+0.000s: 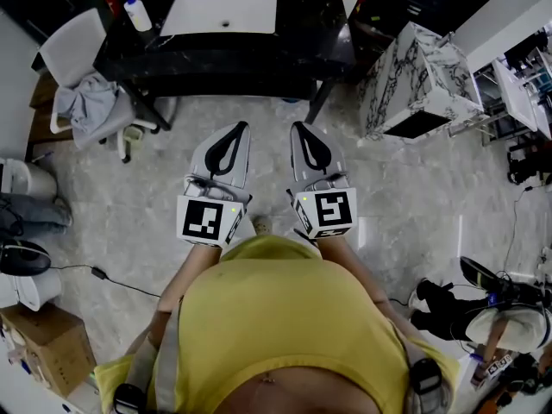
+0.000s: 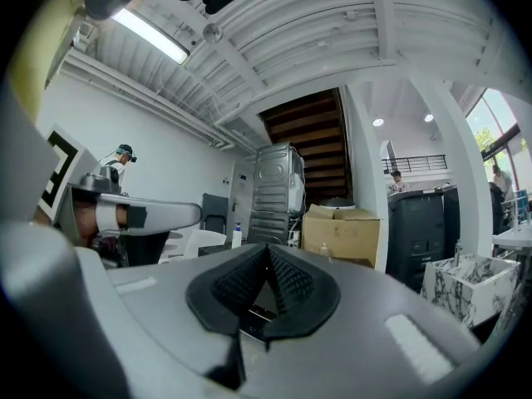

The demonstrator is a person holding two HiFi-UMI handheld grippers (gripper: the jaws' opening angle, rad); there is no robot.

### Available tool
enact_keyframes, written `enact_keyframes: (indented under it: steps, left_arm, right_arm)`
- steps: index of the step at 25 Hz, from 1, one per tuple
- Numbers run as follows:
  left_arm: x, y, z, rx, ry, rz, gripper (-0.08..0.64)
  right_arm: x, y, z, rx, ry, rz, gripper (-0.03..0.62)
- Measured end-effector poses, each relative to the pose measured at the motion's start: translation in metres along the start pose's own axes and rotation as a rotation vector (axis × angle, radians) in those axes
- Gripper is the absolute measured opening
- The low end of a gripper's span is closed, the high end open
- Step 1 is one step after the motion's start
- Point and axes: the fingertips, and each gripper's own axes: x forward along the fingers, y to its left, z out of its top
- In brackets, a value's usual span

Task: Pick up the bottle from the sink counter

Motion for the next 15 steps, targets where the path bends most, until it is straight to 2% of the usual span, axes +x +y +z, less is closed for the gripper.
enact_keyframes:
  steps: [8,15]
  left_arm:
    - [0.035,0.02,-0.021,-0.011,0.003,-0.013,0.002]
    - [0.096,0.062,-0.039,-0.019,-0.023,-0.044,0.002]
  right_arm:
    - [0.032,-0.017,-0.012,0.0,0.0,-0.013,0.002]
    - [0.097,-0.046,-0.022,-0.027,-0.014,-0.038,0.002]
